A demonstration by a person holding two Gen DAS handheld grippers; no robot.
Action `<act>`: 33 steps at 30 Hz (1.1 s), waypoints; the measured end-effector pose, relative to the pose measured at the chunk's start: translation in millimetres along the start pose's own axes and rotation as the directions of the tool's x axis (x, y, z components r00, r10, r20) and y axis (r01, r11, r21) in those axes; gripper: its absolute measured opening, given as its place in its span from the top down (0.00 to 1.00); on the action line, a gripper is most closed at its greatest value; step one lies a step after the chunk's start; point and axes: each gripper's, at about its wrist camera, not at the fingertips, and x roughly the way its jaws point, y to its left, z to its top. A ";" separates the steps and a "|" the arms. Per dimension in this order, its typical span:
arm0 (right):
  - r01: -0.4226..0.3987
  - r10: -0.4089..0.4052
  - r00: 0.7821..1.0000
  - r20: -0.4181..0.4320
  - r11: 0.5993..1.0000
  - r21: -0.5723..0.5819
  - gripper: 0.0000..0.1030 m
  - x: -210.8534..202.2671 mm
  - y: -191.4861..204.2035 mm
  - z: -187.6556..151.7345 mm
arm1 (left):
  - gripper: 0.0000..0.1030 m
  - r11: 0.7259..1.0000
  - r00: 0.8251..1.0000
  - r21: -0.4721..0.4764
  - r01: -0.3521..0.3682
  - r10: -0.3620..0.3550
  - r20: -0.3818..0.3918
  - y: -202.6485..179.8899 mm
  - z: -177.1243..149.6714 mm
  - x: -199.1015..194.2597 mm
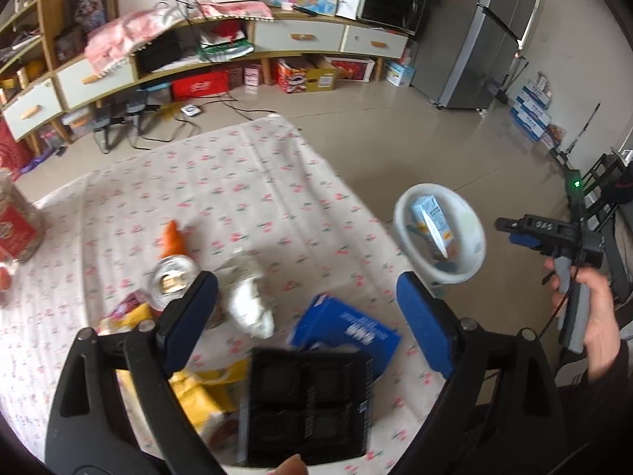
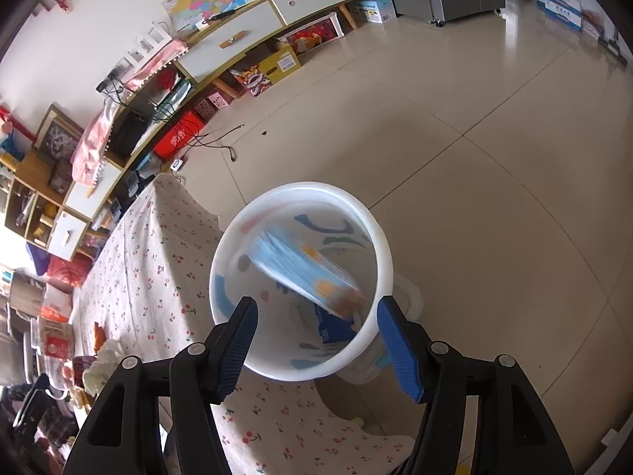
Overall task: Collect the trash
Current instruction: 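Grasp the black plastic tray with the right tool while the left tool returns to the table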
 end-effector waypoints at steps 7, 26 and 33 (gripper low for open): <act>0.013 -0.010 0.999 0.044 0.997 -0.071 0.31 -21.8 14.8 -11.8 | 0.10 0.998 0.998 -0.038 -0.056 0.056 0.008 39.5 -22.1 -17.2; -0.034 0.030 0.999 -0.019 0.968 -0.250 0.24 -32.5 83.9 -94.9 | 0.10 0.985 0.994 -0.156 -0.069 0.055 -0.092 99.2 -108.4 -15.8; -0.052 0.030 0.997 -0.069 0.932 -0.360 0.24 -23.2 125.4 -125.6 | 0.10 0.973 0.993 -0.221 -0.073 0.050 -0.109 119.9 -118.4 -25.4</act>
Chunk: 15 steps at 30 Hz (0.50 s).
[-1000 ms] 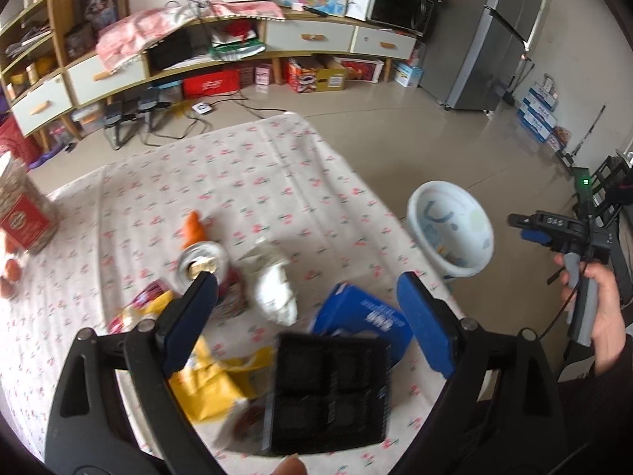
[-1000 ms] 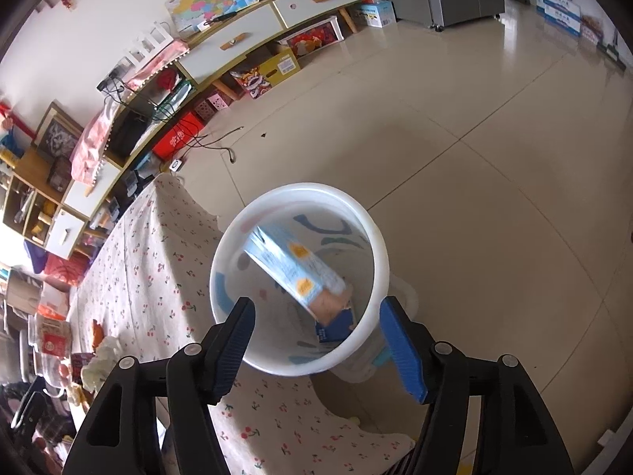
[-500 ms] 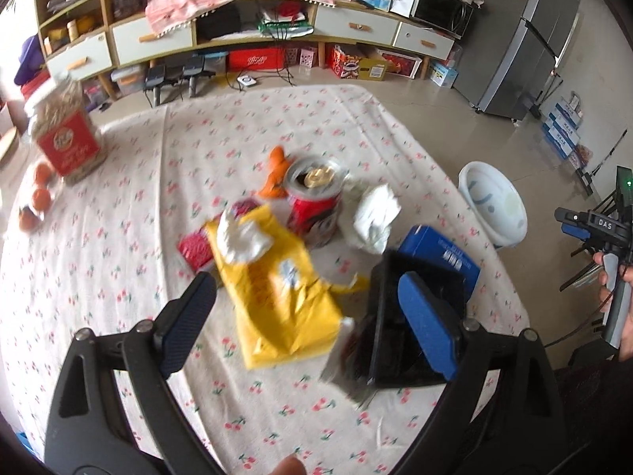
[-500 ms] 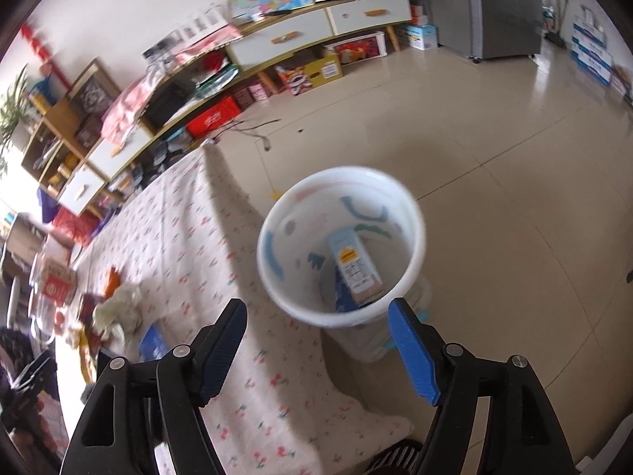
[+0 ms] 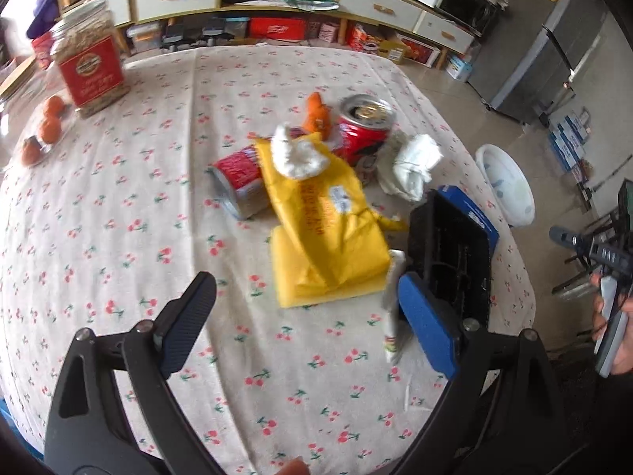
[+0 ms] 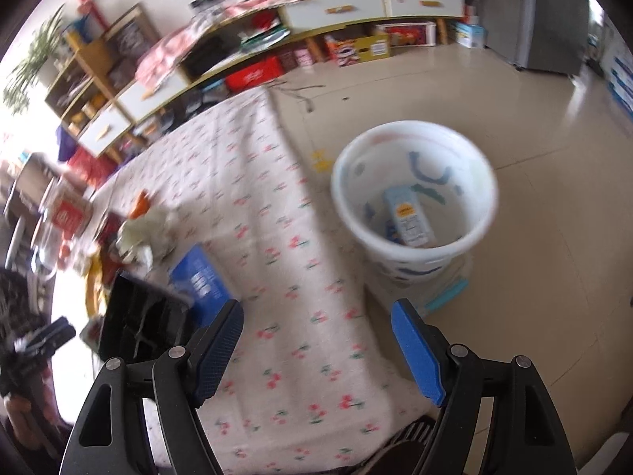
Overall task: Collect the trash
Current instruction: 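Grasp the black plastic tray with the right tool while the left tool returns to the table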
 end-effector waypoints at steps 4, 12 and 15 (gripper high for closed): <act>-0.045 0.042 0.998 -0.046 0.997 -0.063 0.23 12.8 34.6 -6.9 | 0.10 0.999 1.000 -0.037 -0.012 0.012 0.008 13.5 -0.6 -4.1; -0.107 0.096 0.988 -0.123 0.990 -0.090 0.24 40.5 87.0 -14.0 | 0.10 0.998 0.999 -0.045 -0.040 0.040 -0.013 28.3 -11.6 -2.2; -0.110 0.096 0.986 -0.134 0.989 -0.101 0.24 50.1 103.6 -13.9 | 0.10 0.998 0.999 -0.046 -0.045 0.044 -0.020 32.5 -14.7 -2.5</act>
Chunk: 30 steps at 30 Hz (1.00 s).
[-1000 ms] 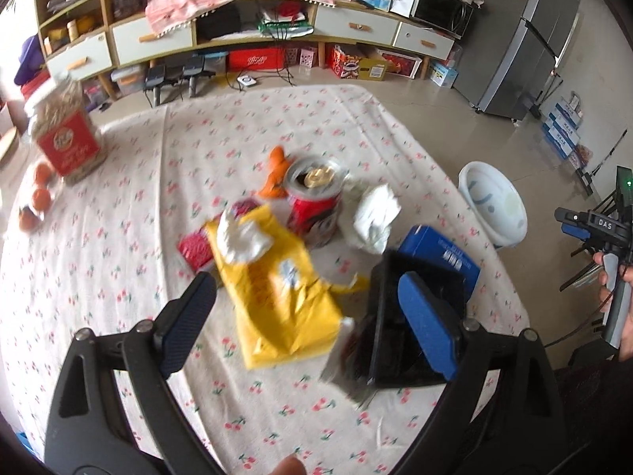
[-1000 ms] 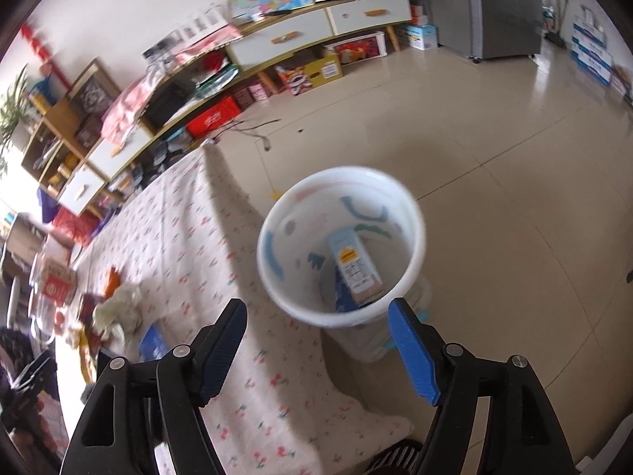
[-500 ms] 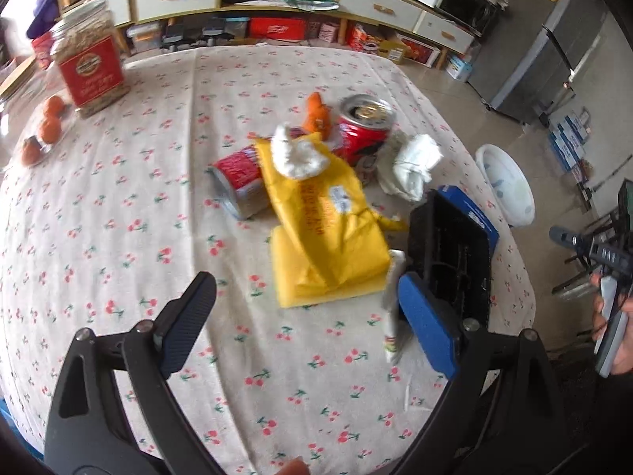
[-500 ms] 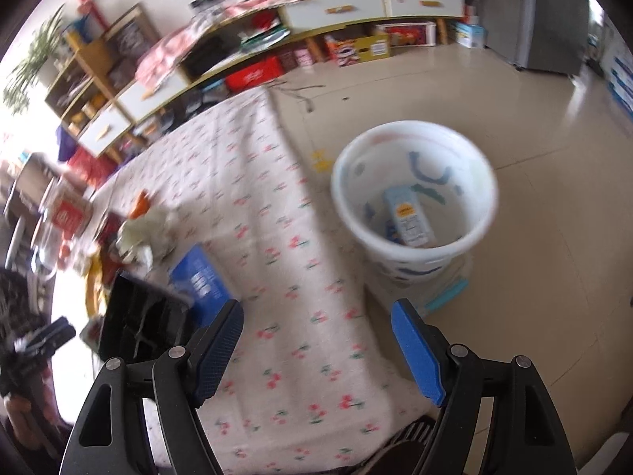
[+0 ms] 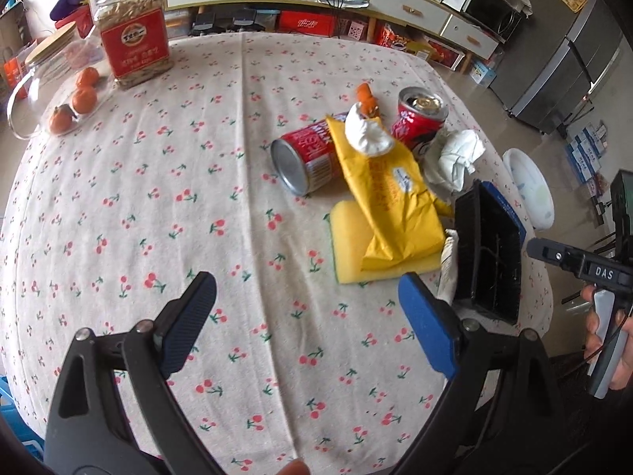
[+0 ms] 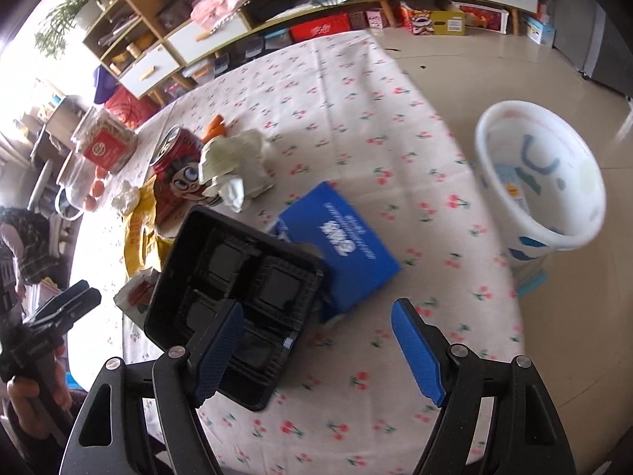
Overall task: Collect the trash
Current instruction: 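Grasp the black plastic tray with the right tool while the left tool returns to the table, then grasp the crumpled foil wrapper with the left tool while the right tool holds the tray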
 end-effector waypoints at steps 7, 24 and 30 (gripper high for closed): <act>-0.002 0.003 1.000 -0.022 1.000 0.018 0.24 20.9 15.5 4.9 | 0.10 1.000 1.000 0.004 -0.013 0.013 0.021 4.4 -2.9 -6.7; 0.007 -0.007 1.000 0.013 1.000 -0.012 0.39 29.5 31.6 10.0 | 0.10 0.999 0.998 0.022 -0.032 0.030 0.056 0.4 -0.9 -11.5; -0.013 0.014 0.997 0.075 1.000 -0.013 0.39 5.1 26.8 13.4 | 0.10 0.999 0.996 0.033 -0.007 0.004 0.093 -11.2 6.3 -11.5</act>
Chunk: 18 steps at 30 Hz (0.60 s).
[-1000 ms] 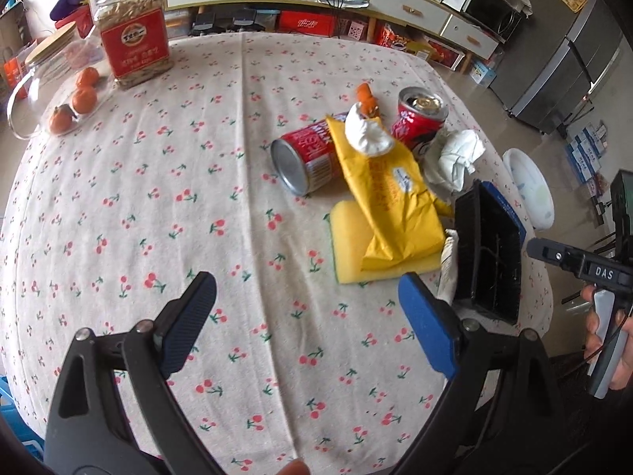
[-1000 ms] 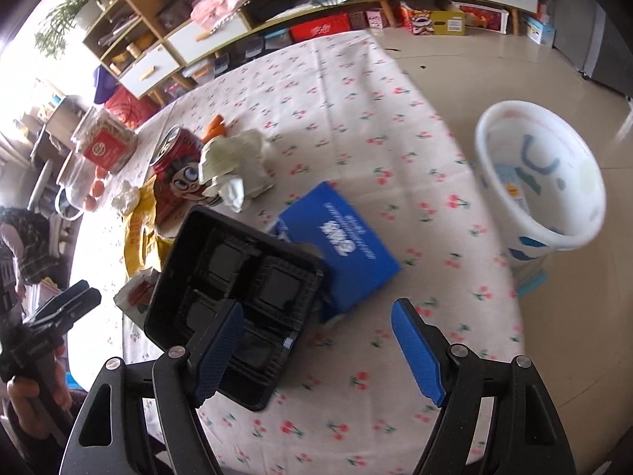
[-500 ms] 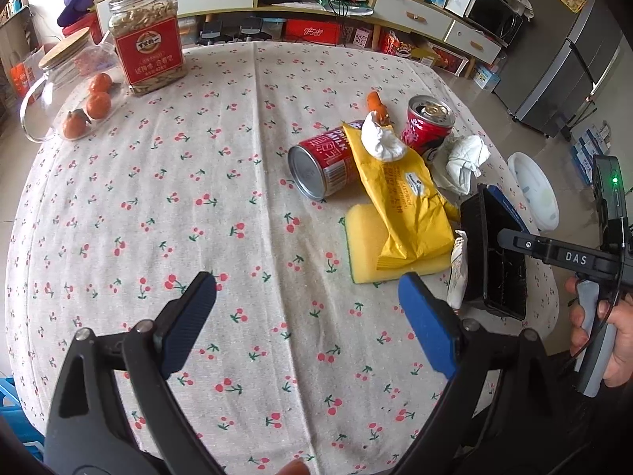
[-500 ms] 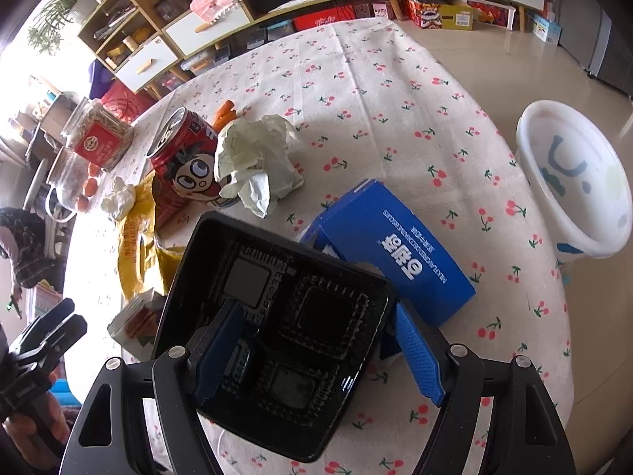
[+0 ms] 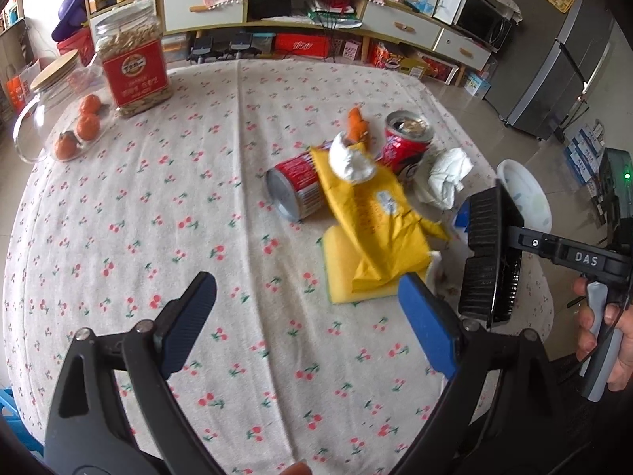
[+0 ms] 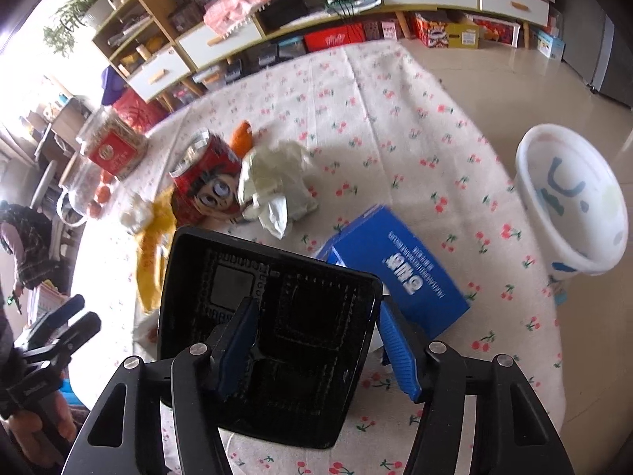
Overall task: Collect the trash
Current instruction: 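Grasp the crumpled foil wrapper with the left tool while the right tool holds the tray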
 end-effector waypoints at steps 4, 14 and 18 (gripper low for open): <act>-0.009 0.008 0.999 0.037 1.000 0.014 0.39 -16.2 -8.5 3.3 | 0.10 1.000 0.999 -0.009 0.017 -0.017 0.051 -7.0 11.5 2.5; -0.004 0.000 0.997 0.081 0.998 0.056 0.39 -40.4 -35.0 3.9 | 0.39 0.992 0.986 0.122 0.023 -0.043 0.162 -38.4 41.9 22.3; -0.004 -0.002 0.997 0.081 0.998 0.067 0.39 -44.1 -44.6 2.0 | 0.44 0.990 0.987 0.141 -0.001 -0.021 0.157 -38.3 46.8 34.6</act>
